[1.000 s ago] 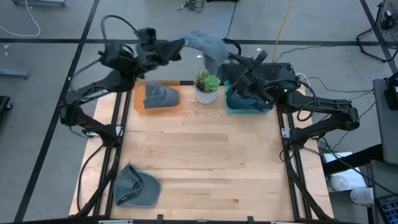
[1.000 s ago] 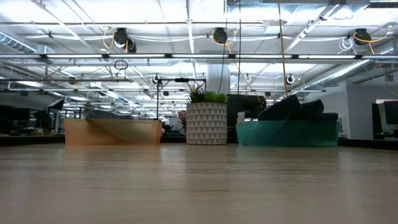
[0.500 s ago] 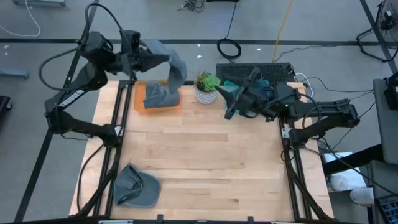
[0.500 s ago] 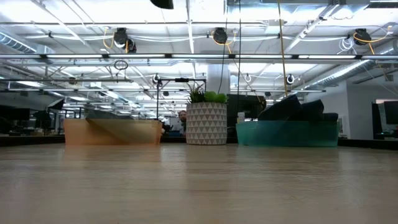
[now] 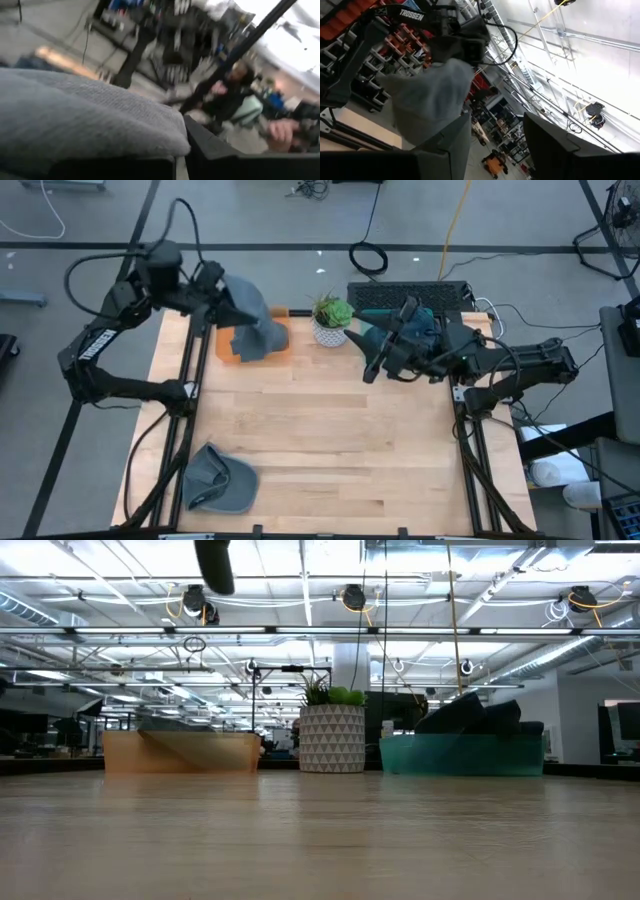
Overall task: Pick & Place hat
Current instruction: Put the top gray cap into the orange bin
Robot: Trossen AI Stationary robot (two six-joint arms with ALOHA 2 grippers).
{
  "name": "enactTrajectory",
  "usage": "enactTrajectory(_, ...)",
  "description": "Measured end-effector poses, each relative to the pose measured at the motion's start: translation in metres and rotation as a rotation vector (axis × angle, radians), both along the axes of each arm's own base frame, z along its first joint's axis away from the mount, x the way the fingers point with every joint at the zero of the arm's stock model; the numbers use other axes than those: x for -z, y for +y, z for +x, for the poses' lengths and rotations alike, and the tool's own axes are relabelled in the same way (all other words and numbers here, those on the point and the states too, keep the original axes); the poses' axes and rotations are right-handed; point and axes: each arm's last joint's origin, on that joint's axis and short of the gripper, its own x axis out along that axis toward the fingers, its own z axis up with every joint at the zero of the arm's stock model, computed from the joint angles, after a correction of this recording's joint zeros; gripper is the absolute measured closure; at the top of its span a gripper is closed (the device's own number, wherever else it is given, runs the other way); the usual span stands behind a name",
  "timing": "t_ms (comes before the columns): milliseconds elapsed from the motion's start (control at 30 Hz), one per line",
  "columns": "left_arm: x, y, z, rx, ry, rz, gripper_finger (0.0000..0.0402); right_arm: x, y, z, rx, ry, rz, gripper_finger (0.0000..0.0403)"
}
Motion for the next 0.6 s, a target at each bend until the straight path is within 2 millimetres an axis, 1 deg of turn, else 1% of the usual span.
enactTrajectory(167,0.014,-0.002,-0.002,0.061,0.107,-0.015,0.0394,0.0,0.0,0.0,0.001,0.0,0.0,0.0232)
enactTrajectory(400,0.021,-0.005,-0.004,0.123,0.182,-0.125,0.0394,0.0,0.0,0.0,0.001,0.0,-0.001,0.0236)
enactTrajectory(533,0.028,-0.006,-0.007,0.104,0.258,-0.185,0.0394,0.0,0.0,0.0,0.001,0.0,-0.001,0.0232)
enactTrajectory(600,0.033,-0.006,-0.008,0.068,0.306,-0.176,0.0394,0.0,0.0,0.0,0.001,0.001,-0.001,0.0232)
